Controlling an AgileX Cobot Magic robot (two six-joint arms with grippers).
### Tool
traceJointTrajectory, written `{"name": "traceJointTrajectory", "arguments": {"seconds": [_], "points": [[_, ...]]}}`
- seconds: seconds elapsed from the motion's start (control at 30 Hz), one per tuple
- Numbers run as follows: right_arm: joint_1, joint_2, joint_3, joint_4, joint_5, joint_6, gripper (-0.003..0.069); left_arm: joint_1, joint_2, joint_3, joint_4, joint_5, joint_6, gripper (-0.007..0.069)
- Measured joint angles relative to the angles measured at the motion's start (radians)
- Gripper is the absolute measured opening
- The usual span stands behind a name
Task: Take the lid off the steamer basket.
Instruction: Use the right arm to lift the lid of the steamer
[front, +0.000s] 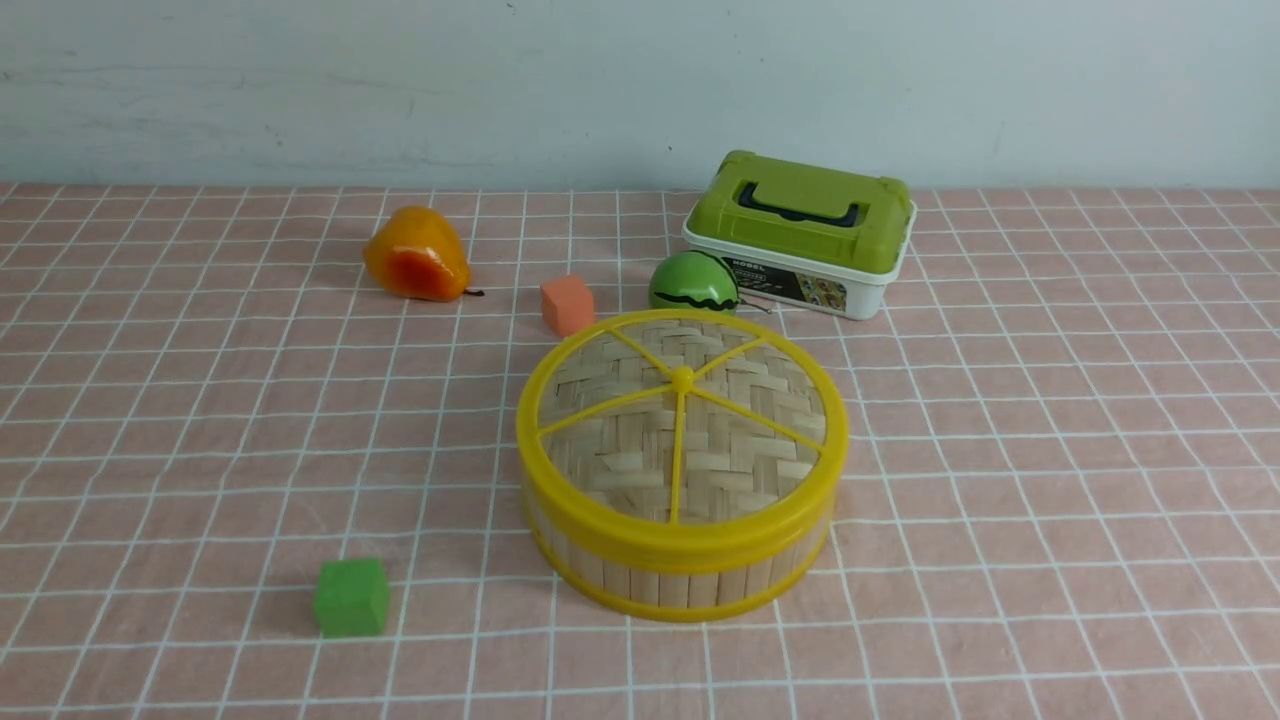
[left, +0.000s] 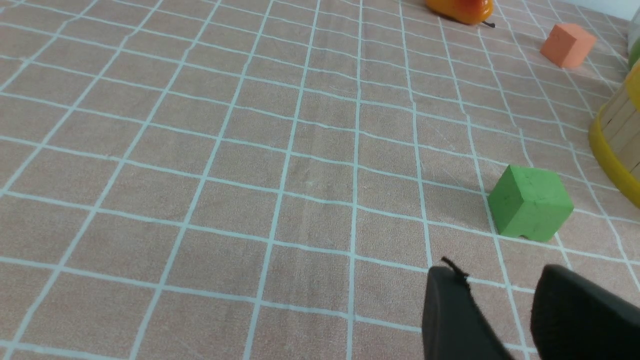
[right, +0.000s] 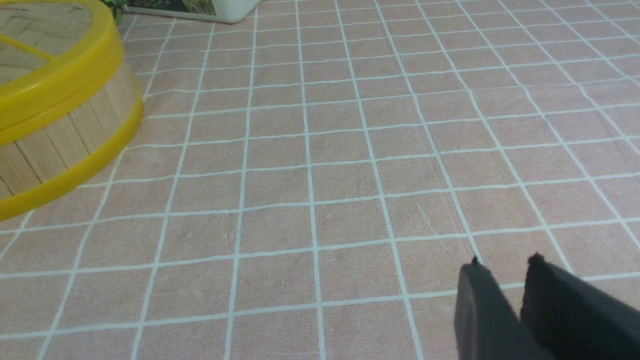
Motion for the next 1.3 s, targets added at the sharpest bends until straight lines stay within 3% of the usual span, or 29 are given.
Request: {"name": "traceJointTrajectory", "arguments": {"seconds": [0.43, 0.5, 0.63, 0.67, 0.7, 0.8, 0.97, 1.1, 1.2, 1.3], "points": [[0.000, 0.000, 0.000, 0.042, -0.001, 0.004, 0.0128, 0.000, 0.000, 0.000, 0.000, 0.000, 0.000, 0.0239], [0.000, 0.000, 0.000, 0.147, -0.004, 0.037, 0.0129, 0.000, 0.000, 0.000, 0.000, 0.000, 0.000, 0.0239], [0.000, 0.000, 0.008, 0.551, -0.004, 0.258, 0.0134, 0.000, 0.000, 0.000, 0.000, 0.000, 0.000, 0.0239], [0.000, 0.000, 0.008, 0.571, -0.004, 0.268, 0.0134, 0.000, 0.000, 0.000, 0.000, 0.000, 0.000, 0.0239], [0.000, 0.000, 0.009, 0.726, -0.004, 0.344, 0.0136, 0.000, 0.000, 0.000, 0.000, 0.000, 0.000, 0.0239], [0.000, 0.000, 0.009, 0.803, -0.014, 0.370, 0.0139, 0.000, 0.000, 0.000, 0.000, 0.000, 0.000, 0.0239], [0.000, 0.000, 0.009, 0.812, -0.031, 0.369, 0.0146, 0.000, 0.000, 0.000, 0.000, 0.000, 0.000, 0.0239], [0.000, 0.000, 0.009, 0.812, -0.031, 0.301, 0.0148, 0.000, 0.000, 0.000, 0.000, 0.000, 0.000, 0.0239], [0.000, 0.000, -0.026, 0.808, 0.022, 0.141, 0.0138, 0.000, 0.000, 0.000, 0.000, 0.000, 0.000, 0.0239], [0.000, 0.052, -0.145, 0.775, 0.123, -0.021, 0.0076, 0.000, 0.000, 0.000, 0.000, 0.000, 0.000, 0.0239]]}}
